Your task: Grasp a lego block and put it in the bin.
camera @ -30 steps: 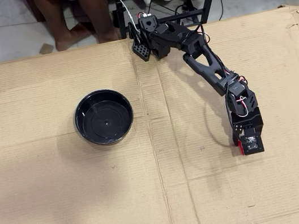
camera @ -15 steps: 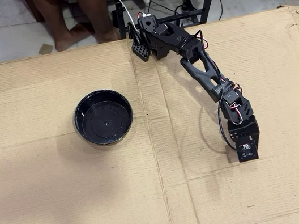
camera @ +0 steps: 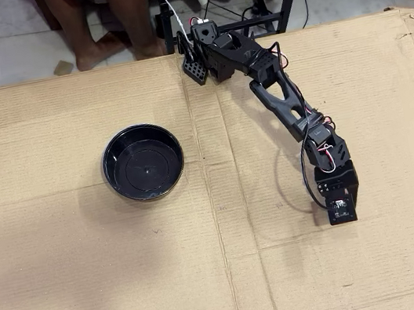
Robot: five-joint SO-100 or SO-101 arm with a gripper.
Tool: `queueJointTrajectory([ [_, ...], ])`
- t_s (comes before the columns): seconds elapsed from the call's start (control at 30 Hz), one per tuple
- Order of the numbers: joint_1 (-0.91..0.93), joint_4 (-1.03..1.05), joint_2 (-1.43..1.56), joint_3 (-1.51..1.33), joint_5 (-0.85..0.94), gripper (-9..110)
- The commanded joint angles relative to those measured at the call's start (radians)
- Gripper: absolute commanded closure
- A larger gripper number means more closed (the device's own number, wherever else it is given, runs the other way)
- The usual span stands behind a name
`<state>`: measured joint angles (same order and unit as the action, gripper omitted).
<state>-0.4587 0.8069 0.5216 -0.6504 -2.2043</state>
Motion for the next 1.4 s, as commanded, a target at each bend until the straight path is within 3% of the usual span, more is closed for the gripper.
queueJointTrajectory([
  [0.0, 0.015, 0.086, 0.141, 0.015, 0.009, 101],
  [0.3, 0.058, 0.164, 0.267, 0.015, 0.02, 101],
  [1.03, 0.299, 0.166, 0.505, 0.012, 0.371, 101],
  [1.37, 0.431, 0.357, 0.68, -0.06, 0.545, 101],
])
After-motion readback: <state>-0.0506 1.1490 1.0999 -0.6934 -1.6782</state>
